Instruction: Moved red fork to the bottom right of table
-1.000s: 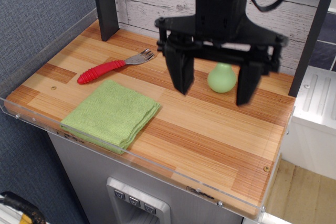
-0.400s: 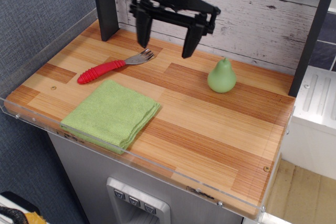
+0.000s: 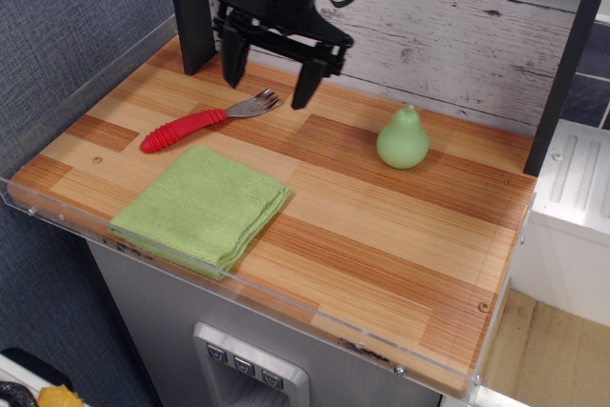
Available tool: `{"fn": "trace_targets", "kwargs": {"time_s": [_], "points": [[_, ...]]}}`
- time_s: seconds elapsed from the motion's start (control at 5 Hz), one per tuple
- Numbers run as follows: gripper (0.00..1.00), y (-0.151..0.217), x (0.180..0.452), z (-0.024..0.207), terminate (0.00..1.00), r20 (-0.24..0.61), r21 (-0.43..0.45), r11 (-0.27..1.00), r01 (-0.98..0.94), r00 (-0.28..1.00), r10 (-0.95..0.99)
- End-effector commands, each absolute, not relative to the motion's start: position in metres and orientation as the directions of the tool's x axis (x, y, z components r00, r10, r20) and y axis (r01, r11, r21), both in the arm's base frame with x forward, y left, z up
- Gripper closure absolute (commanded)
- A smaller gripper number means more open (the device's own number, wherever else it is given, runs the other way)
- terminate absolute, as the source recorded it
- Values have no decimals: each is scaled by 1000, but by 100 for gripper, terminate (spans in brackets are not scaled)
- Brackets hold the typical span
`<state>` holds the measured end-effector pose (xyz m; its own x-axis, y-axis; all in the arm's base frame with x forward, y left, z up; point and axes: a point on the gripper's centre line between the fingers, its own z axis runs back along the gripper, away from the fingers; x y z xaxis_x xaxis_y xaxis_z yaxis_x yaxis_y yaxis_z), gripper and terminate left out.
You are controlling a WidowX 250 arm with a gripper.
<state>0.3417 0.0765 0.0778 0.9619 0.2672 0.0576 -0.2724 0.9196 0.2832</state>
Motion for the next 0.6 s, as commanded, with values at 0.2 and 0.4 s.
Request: {"fn": "trace_targets", "kwargs": {"time_s": [0.2,0.4], "points": [[0,136,351,70,0,0,277,949,-153,987,159],[0,142,356,59,0,-6,283,959,-15,1000,17]]}}
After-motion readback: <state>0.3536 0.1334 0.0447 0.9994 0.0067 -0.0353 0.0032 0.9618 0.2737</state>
